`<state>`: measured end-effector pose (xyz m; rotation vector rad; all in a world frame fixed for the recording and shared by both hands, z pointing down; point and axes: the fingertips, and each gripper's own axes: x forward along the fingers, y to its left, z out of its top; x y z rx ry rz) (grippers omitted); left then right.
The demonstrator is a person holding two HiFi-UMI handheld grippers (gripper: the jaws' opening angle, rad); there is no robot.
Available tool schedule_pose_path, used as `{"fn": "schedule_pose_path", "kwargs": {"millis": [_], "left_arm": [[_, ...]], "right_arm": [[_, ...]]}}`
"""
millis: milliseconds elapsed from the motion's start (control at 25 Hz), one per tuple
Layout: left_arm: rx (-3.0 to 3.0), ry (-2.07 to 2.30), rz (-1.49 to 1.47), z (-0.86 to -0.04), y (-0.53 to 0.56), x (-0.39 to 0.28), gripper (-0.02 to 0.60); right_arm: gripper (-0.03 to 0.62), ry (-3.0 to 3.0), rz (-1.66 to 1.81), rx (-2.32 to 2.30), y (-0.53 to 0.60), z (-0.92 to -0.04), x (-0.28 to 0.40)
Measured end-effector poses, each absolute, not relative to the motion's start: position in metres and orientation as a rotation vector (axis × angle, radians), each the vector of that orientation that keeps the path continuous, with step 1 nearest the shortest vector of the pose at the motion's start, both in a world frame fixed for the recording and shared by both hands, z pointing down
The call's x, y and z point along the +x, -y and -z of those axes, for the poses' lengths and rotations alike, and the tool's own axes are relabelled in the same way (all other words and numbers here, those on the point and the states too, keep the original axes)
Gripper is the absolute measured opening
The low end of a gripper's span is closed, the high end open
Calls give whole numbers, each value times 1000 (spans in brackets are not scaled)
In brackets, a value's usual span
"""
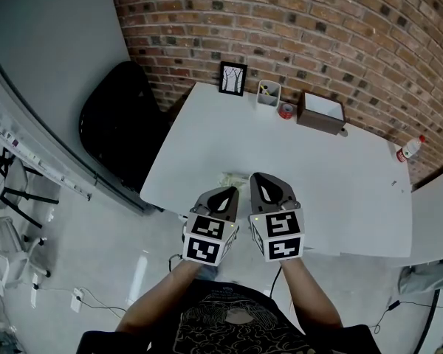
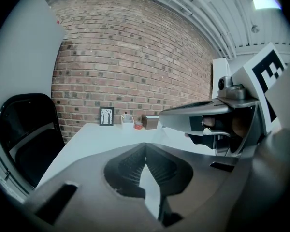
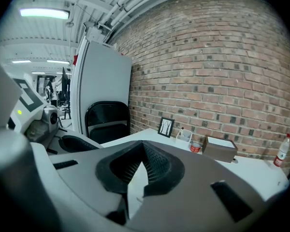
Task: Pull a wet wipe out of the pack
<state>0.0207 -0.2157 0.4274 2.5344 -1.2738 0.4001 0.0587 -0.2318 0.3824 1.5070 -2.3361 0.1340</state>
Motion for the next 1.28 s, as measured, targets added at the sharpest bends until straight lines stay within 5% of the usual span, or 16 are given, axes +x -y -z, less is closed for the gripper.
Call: {"fn": "schedule_pose_path", "kwargs": {"millis": [1280], "left_arm": [[2566,1411,-320,-385,148,25,12]], "right_arm": [[15,2424,-110,1520,144,-358,67]]}}
